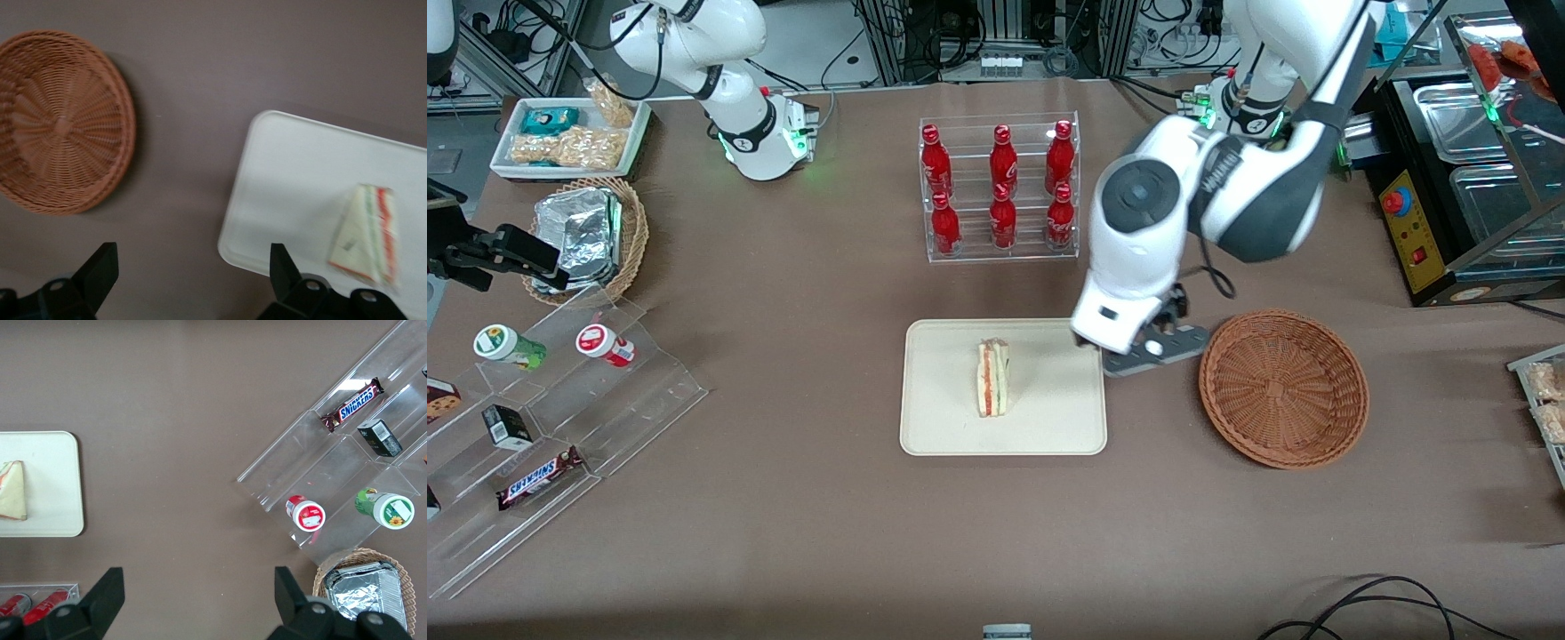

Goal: Place sandwich from basket to tray

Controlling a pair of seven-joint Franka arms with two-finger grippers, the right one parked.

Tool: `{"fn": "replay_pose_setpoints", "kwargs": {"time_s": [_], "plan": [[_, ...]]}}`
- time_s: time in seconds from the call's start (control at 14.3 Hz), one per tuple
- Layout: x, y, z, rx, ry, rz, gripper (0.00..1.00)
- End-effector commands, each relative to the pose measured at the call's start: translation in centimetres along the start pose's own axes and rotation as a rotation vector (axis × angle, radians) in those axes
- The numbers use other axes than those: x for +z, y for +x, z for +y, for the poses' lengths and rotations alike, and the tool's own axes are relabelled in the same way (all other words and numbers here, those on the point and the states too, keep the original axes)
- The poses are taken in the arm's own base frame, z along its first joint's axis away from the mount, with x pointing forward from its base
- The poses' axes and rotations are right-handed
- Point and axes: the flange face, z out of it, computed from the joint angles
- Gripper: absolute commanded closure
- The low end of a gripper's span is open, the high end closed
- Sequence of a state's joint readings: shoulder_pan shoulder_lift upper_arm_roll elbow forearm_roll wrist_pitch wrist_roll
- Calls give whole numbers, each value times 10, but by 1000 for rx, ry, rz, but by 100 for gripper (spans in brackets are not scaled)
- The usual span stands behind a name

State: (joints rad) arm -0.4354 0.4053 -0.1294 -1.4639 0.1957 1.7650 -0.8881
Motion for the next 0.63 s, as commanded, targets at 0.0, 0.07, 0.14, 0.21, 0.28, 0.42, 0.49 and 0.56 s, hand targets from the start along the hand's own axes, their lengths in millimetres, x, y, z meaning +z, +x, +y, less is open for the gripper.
{"fn": "replay_pose_setpoints", "kwargs": {"time_s": [0.0,0.07,0.14,0.21,0.28,0.42,0.49,0.56], "plan": [[7,12,-49,-81,42,-14,0],[7,18,-63,-110,29,-31,0],[9,25,-80,-112,25,-49,0],[6,30,-100,-82,17,-62,0],[4,31,-117,-53,0,-84,0],[-5,36,-162,-14,-24,-102,0],[-13,32,-175,14,-26,-111,0],[-21,32,-191,44,-25,-127,0]]}}
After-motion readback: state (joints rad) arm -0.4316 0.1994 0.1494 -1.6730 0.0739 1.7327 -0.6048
